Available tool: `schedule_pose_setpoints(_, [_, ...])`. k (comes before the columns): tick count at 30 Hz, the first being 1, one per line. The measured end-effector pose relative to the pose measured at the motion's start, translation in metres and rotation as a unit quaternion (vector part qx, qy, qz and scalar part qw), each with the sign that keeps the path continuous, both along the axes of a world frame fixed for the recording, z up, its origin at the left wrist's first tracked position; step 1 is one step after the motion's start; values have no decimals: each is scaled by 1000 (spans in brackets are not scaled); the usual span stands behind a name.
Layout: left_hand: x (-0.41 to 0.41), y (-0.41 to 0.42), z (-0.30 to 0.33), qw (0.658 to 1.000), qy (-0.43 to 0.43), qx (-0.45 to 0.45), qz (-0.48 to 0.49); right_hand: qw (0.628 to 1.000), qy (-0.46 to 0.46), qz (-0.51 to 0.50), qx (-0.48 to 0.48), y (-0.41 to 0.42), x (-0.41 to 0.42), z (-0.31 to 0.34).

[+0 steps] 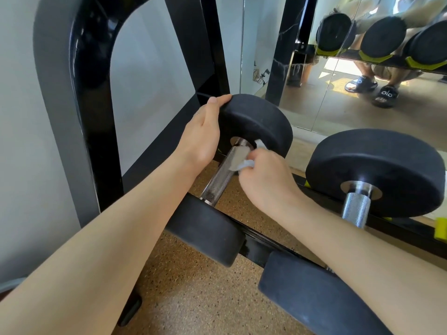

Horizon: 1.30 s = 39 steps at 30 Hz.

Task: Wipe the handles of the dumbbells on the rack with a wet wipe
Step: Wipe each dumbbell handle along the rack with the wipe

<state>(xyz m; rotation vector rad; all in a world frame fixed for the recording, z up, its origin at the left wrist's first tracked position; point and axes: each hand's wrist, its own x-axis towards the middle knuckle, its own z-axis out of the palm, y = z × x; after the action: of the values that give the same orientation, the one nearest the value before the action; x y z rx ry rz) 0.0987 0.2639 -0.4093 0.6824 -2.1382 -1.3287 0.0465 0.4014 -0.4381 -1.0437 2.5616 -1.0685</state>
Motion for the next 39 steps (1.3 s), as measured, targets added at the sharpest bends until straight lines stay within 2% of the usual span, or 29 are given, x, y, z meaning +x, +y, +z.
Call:
schedule_pose_setpoints(1, [0, 0, 0, 1000, -1, 2, 0, 994, -112, -4, -2, -1, -2, -5])
schedule_pose_setpoints(2, [0, -1, 0, 1000, -2, 3, 1, 962, -271, 12, -22, -1, -3, -7])
schedule_pose_setpoints(3, [-1, -1, 1, 1000, -1, 3, 2, 897, -437, 43, -54, -1, -1, -8])
schedule_pose_setpoints(4, [0, -1, 0, 1000, 0, 5, 3, 825, -553, 79, -84, -1, 0, -10])
schedule_pose_setpoints(5, [-1, -1, 0, 1000, 0, 4, 3, 777, -613, 110, -96, -1, 0, -11])
schedule_pose_setpoints(7, [-1, -1, 0, 1000, -1, -1, 3, 748, -642, 150, -76, -1, 1, -9])
schedule_pose_setpoints(11, [-3, -3, 0, 1000, -1, -1, 8, 735, -652, 186, -6, 4, -4, -3])
schedule_pose_setpoints(14, [-2, -2, 0, 1000, -6, -8, 5, 723, -667, 177, -16, 11, -6, 12])
schedule_pose_setpoints(15, [-1, -2, 0, 1000, -7, -10, 4, 725, -667, 172, -17, 12, -6, 18])
schedule_pose_setpoints(16, [-1, -2, 0, 1000, -7, -13, 4, 750, -640, 168, -13, 10, -6, 21])
schedule_pose_setpoints(17, [-1, -3, 0, 1000, -7, -14, 4, 802, -573, 168, 7, 8, -6, 22])
schedule_pose_setpoints(19, [-2, -3, -1, 1000, -4, -14, 2, 925, -354, 135, 43, 1, -5, 23])
schedule_pose_setpoints(20, [-2, -4, -1, 1000, -1, -15, 0, 950, -287, 120, 16, -2, -4, 24])
schedule_pose_setpoints(22, [-1, -5, -2, 1000, 2, -17, 0, 945, -277, 167, -54, -6, 4, 22])
schedule_pose_setpoints(23, [-1, -6, -2, 1000, 4, -12, 1, 934, -286, 206, -51, -5, 8, 21])
schedule_pose_setpoints(26, [-3, -6, -3, 1000, 8, 4, 2, 922, -249, 293, 46, 1, 20, 16])
schedule_pose_setpoints(28, [-3, -4, -2, 1000, 0, 7, 3, 927, -194, 315, 66, 1, 22, 20])
schedule_pose_setpoints(31, [2, 2, 3, 1000, -13, -3, 7, 945, -146, 290, 51, 0, 21, 23])
schedule_pose_setpoints(35, [15, 8, 15, 997, -38, -73, 12, 968, -75, 235, 52, 6, 14, 15])
schedule_pose_setpoints(37, [28, 9, 21, 995, -37, -90, 26, 968, -132, 212, 19, 5, 11, 17])
schedule_pose_setpoints(39, [44, 10, 23, 994, -48, -94, 29, 949, -247, 191, -52, -1, 16, 27])
